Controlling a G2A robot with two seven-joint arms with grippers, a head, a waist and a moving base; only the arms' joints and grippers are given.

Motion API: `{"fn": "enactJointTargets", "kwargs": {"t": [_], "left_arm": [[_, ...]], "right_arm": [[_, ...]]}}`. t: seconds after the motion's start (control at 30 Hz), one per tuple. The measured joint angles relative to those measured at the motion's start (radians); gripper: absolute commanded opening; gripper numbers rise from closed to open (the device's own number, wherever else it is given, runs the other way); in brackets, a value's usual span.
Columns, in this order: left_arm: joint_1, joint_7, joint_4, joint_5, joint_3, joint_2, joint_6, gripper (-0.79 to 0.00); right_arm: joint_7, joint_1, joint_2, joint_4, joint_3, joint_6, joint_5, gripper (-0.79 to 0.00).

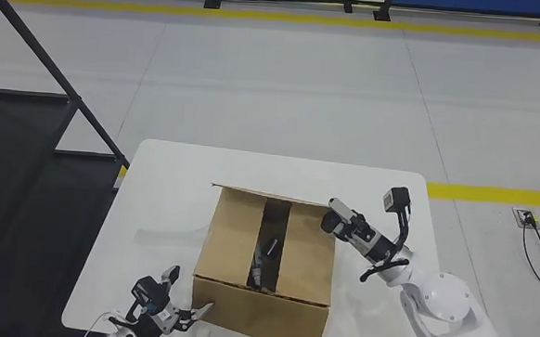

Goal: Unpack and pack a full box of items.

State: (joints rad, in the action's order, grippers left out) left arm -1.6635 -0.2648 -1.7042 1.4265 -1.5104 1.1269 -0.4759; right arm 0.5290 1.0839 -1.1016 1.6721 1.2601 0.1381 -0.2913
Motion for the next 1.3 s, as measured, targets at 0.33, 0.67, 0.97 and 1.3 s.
{"fn": "enactJointTargets", "kwargs": {"t": [0.33, 0.67, 0.97, 1.3], "left_arm": [[-0.002, -0.003, 0.000, 0.009, 0.010, -0.001, -0.005, 0.000], [-0.007, 0.009, 0.000, -0.020, 0.006, -0.003, -0.016, 0.000], [-0.003, 0.018, -0.002, 0.000, 0.015, -0.004, 0.003, 0.000], [-0.006, 0.004, 0.001, 0.022, 0.040, -0.003, 0.022, 0.000]], "right_arm": [[-0.142, -0.136, -0.044, -0.104, -0.126, 0.008, -0.001, 0.000], [-0.351, -0.324, -0.103, -0.320, -0.244, -0.029, 0.092, 0.000], [-0.306, -0.490, -0.162, -0.596, -0.341, -0.103, 0.080, 0.000], [-0.298, -0.564, -0.201, -0.739, -0.361, -0.056, 0.081, 0.000]]}}
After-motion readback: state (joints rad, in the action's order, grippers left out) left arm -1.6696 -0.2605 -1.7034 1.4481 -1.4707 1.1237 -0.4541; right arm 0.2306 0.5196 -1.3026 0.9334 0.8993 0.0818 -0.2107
